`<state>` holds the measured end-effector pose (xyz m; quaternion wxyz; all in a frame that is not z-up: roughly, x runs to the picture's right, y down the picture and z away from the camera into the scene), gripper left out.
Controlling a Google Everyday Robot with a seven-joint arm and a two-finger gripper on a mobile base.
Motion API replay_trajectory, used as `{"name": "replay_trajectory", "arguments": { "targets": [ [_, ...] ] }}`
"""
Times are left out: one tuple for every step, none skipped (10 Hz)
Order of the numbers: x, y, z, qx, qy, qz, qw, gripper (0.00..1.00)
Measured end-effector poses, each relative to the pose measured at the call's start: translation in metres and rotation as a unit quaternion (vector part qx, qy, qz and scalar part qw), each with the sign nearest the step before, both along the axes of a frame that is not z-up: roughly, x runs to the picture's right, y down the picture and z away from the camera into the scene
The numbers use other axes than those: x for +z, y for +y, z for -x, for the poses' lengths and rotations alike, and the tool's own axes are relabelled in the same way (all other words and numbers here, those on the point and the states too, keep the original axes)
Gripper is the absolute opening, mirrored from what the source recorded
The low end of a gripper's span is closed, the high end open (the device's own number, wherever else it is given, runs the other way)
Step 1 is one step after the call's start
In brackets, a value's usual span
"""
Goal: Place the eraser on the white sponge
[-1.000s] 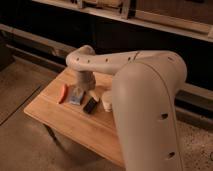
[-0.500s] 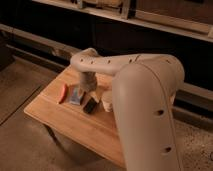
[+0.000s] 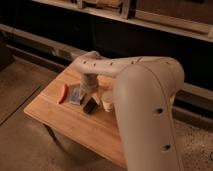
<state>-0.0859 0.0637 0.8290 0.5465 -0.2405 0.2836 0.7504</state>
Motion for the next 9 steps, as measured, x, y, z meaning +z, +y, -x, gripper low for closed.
{"name": "replay_trajectory", "arguments": {
  "targets": [
    [0.004, 0.002, 0.000, -0.002, -0.003, 0.000, 1.0000, 0.65],
    [0.006, 0.004, 0.000, -0.005, -0.003, 0.001, 1.0000, 0.65],
    [0.009, 0.005, 0.000, -0.008, -0.004, 0.001, 1.0000, 0.65],
    [0.013, 0.008, -0.001, -0.011, -0.004, 0.003, 0.9999, 0.65],
    [0.016, 0.009, -0.002, -0.013, -0.006, 0.004, 0.9999, 0.65],
    [0.020, 0.011, -0.002, -0.015, -0.008, 0.005, 0.9998, 0.65],
    [0.024, 0.013, -0.003, -0.018, -0.009, 0.008, 0.9998, 0.65],
    [0.027, 0.015, -0.003, -0.021, -0.010, 0.011, 0.9997, 0.65],
    [0.029, 0.016, -0.004, -0.023, -0.010, 0.012, 0.9996, 0.65]
  ]
}}
